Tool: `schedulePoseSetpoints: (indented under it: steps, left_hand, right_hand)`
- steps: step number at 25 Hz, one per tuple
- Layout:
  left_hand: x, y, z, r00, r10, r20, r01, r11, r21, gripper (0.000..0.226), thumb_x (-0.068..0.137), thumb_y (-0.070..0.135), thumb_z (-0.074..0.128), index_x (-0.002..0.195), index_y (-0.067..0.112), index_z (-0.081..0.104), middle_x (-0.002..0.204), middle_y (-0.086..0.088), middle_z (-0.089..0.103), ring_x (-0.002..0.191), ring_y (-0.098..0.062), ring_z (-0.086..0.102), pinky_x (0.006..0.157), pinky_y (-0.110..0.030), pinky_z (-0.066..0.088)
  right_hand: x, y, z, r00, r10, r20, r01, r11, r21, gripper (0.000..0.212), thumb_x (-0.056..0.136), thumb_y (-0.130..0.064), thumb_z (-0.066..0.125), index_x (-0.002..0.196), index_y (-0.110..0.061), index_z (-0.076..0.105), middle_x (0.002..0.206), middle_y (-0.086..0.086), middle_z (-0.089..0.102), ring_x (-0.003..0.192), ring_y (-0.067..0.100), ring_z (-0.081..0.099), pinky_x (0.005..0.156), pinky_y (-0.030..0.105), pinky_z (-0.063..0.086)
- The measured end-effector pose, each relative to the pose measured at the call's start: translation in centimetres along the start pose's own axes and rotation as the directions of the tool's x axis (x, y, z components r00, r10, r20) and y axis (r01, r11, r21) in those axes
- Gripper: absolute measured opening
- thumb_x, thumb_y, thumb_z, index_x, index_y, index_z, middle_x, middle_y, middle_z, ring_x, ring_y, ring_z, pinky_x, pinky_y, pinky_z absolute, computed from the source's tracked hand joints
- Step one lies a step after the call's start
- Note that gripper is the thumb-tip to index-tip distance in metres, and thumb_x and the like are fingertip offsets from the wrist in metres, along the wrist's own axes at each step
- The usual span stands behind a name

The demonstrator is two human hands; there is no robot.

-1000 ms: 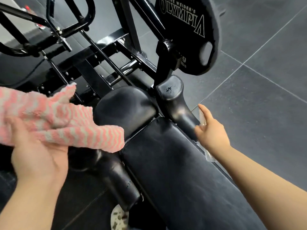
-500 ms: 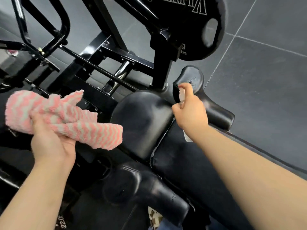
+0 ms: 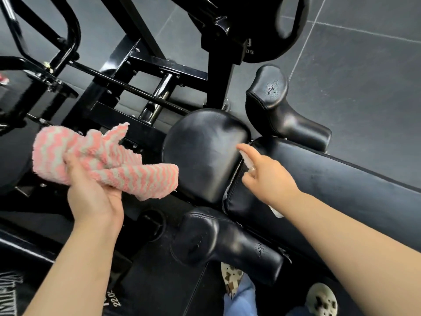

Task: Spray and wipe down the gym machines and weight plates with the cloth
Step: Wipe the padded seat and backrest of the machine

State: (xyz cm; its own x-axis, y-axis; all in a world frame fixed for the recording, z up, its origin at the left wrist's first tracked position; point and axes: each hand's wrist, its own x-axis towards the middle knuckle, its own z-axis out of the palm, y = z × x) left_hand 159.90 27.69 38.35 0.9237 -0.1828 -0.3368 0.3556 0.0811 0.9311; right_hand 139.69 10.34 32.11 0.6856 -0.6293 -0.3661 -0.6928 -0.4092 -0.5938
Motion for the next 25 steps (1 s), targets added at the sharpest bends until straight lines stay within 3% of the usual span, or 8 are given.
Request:
schedulePoseSetpoints:
  steps: [3,6,9,12,14,17,21,25]
  left_hand:
    - [-1.6,0.5,0.8,0.995,0.022,0.101,-0.023,1.0,0.005,0.058,0.097,0.053,0.025,0.138,0.016,0.044,0.133,-0.002,0.057,0.116,-0.013,0.058,0.096,-0.034,0.048]
    - [-3.7,1.0,2.3,0.996,0.003,0.087,-0.004,1.0,0.006,0.053,0.099,0.05,0.026,0.137,0.017,0.045,0.131,0.001,0.058,0.115,-0.01,0.059,0.097,-0.034,0.048]
    - [-6.0,1.3,3.7,0.995,0.006,0.102,-0.005,1.0,-0.01,0.05,0.099,0.048,0.029,0.136,0.018,0.045,0.13,0.003,0.058,0.113,-0.009,0.06,0.096,-0.035,0.049]
    - [-8.7,0.9,5.6,0.983,0.003,0.183,0.002,1.0,-0.027,0.047,0.099,0.046,0.028,0.132,0.02,0.047,0.127,0.004,0.06,0.11,-0.008,0.061,0.092,-0.034,0.052]
    - [-10.5,0.0,7.1,0.971,-0.045,0.236,0.052,0.998,-0.022,0.041,0.099,0.045,0.028,0.125,0.023,0.052,0.122,0.005,0.063,0.106,-0.007,0.064,0.089,-0.033,0.054]
    - [-12.8,-1.9,9.1,0.953,-0.146,0.265,0.151,0.989,0.001,0.033,0.099,0.044,0.031,0.114,0.027,0.055,0.115,0.008,0.065,0.102,-0.006,0.065,0.093,-0.035,0.051]
    - [-15.1,-3.9,10.9,0.917,-0.249,0.311,0.248,0.968,0.042,0.034,0.098,0.044,0.032,0.107,0.025,0.059,0.104,0.008,0.07,0.097,-0.008,0.067,0.091,-0.034,0.051]
    - [-16.4,-5.2,11.6,0.888,-0.293,0.354,0.267,0.956,0.119,0.032,0.097,0.046,0.032,0.105,0.029,0.059,0.098,0.012,0.071,0.09,-0.002,0.068,0.083,-0.029,0.052]
  right_hand:
    - [-0.3,0.9,-1.3,0.993,0.036,-0.113,-0.04,0.999,-0.033,0.056,0.085,-0.013,0.047,0.136,-0.032,0.034,0.102,0.013,0.057,0.094,0.036,0.055,0.07,0.036,0.04]
    - [0.1,0.9,-2.5,0.94,0.073,-0.333,-0.021,0.987,0.157,0.053,0.085,-0.012,0.05,0.134,-0.029,0.037,0.092,0.008,0.053,0.086,0.033,0.054,0.069,0.035,0.038]
    - [-0.6,1.2,-3.5,0.894,0.086,-0.44,0.049,0.957,0.286,0.068,0.086,-0.013,0.054,0.144,-0.036,0.025,0.081,-0.001,0.05,0.068,0.015,0.048,0.063,0.031,0.038]
    - [-1.8,3.9,-4.2,0.872,0.213,-0.441,-0.01,0.908,0.419,0.075,0.083,-0.011,0.055,0.146,-0.029,0.017,0.104,-0.003,0.049,0.081,0.016,0.047,0.071,0.026,0.037]
    - [-2.9,6.1,-4.5,0.847,0.248,-0.47,-0.026,0.903,0.429,0.053,0.078,-0.009,0.047,0.128,-0.021,0.034,0.106,0.002,0.039,0.085,0.017,0.036,0.076,0.023,0.03]
    - [-5.2,9.1,-4.8,0.799,0.275,-0.535,-0.085,0.932,0.352,0.022,0.083,-0.001,0.052,0.104,-0.007,0.047,0.1,0.005,0.038,0.08,0.01,0.029,0.066,0.014,0.025]
    - [-8.3,12.2,-4.2,0.775,0.442,-0.452,-0.241,0.868,0.435,0.034,0.08,-0.005,0.069,0.103,-0.015,0.046,0.103,-0.001,0.044,0.089,0.017,0.044,0.076,0.022,0.03]
    - [-10.5,14.0,-2.4,0.721,0.531,-0.445,-0.265,0.805,0.531,0.04,0.077,-0.008,0.075,0.098,-0.023,0.044,0.106,0.003,0.055,0.09,0.02,0.051,0.077,0.026,0.034]
